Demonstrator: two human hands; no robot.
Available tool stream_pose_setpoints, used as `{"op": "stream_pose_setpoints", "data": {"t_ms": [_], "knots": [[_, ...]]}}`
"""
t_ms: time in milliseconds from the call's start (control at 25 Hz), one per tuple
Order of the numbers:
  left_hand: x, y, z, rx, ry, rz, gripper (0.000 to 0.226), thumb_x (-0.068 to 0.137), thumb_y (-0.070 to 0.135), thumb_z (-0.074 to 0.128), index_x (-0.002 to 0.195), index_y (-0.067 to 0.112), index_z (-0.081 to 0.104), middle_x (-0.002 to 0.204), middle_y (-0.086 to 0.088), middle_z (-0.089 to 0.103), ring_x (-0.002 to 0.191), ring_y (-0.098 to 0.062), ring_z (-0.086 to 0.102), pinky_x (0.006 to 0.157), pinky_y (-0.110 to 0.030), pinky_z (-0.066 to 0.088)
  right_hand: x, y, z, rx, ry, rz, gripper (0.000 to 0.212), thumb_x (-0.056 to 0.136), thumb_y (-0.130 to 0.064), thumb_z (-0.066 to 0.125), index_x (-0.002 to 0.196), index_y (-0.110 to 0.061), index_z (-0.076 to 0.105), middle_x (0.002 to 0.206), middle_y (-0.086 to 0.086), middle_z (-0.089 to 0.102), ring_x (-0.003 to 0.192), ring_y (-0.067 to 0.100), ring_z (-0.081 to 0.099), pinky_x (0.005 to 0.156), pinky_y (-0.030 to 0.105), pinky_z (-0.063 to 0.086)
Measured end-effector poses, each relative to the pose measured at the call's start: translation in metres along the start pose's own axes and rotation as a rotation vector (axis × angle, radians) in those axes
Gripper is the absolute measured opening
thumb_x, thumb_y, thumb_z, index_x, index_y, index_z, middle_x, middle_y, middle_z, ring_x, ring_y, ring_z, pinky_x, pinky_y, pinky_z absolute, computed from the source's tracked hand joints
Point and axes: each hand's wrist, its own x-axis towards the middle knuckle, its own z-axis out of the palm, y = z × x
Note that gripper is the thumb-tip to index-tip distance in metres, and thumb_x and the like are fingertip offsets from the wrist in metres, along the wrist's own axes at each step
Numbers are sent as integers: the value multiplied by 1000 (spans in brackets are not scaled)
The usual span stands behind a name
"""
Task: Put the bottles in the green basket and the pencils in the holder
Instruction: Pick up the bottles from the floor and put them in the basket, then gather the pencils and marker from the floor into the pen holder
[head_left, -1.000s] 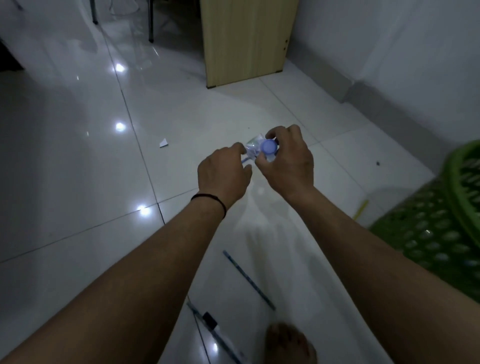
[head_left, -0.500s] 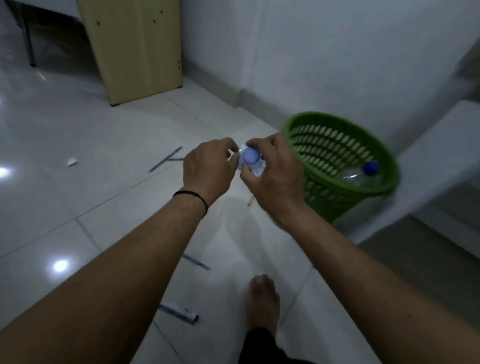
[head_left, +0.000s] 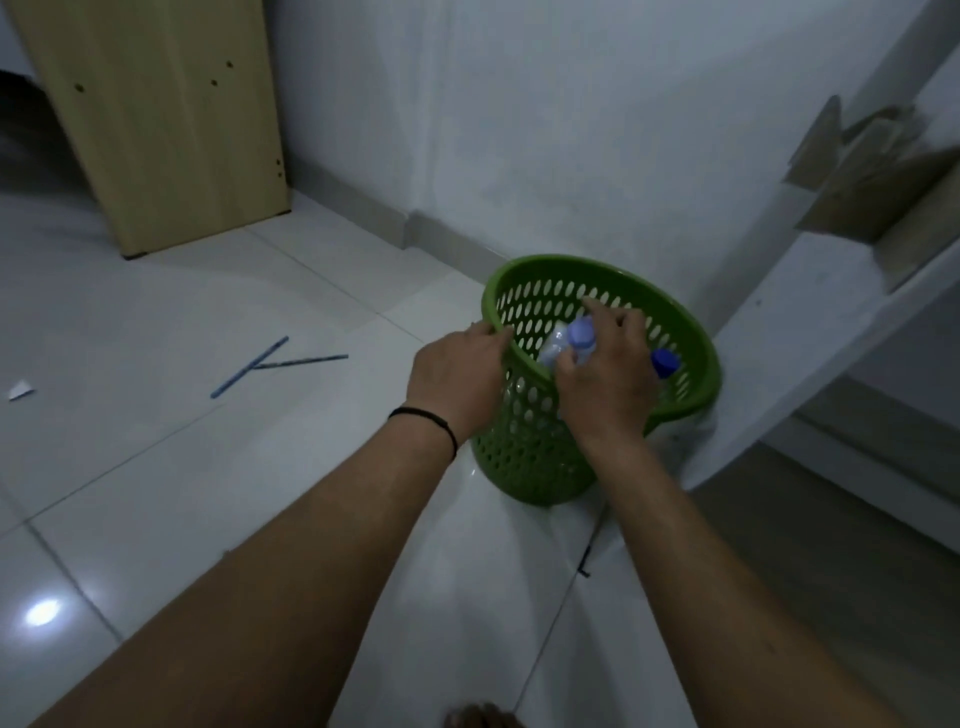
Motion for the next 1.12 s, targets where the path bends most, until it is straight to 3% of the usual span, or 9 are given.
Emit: {"op": "stream_pose_setpoints", "data": {"t_ms": [80,360,480,560,680,960,1120], "knots": [[-4,-7,7,34,-11,28,52,90,21,52,142,26,45,129,-2,60,98,-29,63,72,-39,52,-8,12,9,-12,-66,36,50,89,-26,56,139,-21,48,127,4,48,105,18,51,78,29,37],[-6,-4,6,50,-32,8,52,93,21,52,143,25,43,130,-2,60,107,-30,59,81,-43,54,-13,11,8,-13,-79,-2,24,93,-23,52,112,-16,64,109,3,54,91,15,51,75,31,40],[-22,-10,4,35,3,-66,35,94,24,51,128,22,58,115,-2,65,100,-30,61,77,-40,52,-26,0,5,22,28,-155,17,86,-20,58,101,-15,65,98,3,57,87,16,51,70,30,46],[-44,-20,6,5,16,-156,34,95,31,52,127,27,61,115,-1,67,101,-27,62,79,-39,51,-46,-13,11,45,49,-304,14,83,-21,60,96,-15,65,91,3,59,81,17,51,66,29,44],[-87,-41,10,-15,-8,-268,30,94,37,54,122,31,63,112,4,70,101,-22,64,80,-36,52,-79,-29,26,65,-68,-436,16,81,-22,63,96,-17,67,90,1,61,80,17,52,66,31,44],[-183,-89,31,14,-134,-530,28,93,37,57,119,32,67,111,7,72,102,-18,65,82,-32,51,-138,-49,68,126,-351,-540,16,81,-21,62,96,-19,68,90,0,63,80,23,59,62,36,49],[-230,-108,40,-5,-186,-656,28,93,34,57,119,30,67,112,4,72,104,-19,64,83,-33,51,-168,-63,93,132,-466,-601,17,83,-25,62,98,-21,67,91,-1,62,81,21,58,58,32,46]]}}
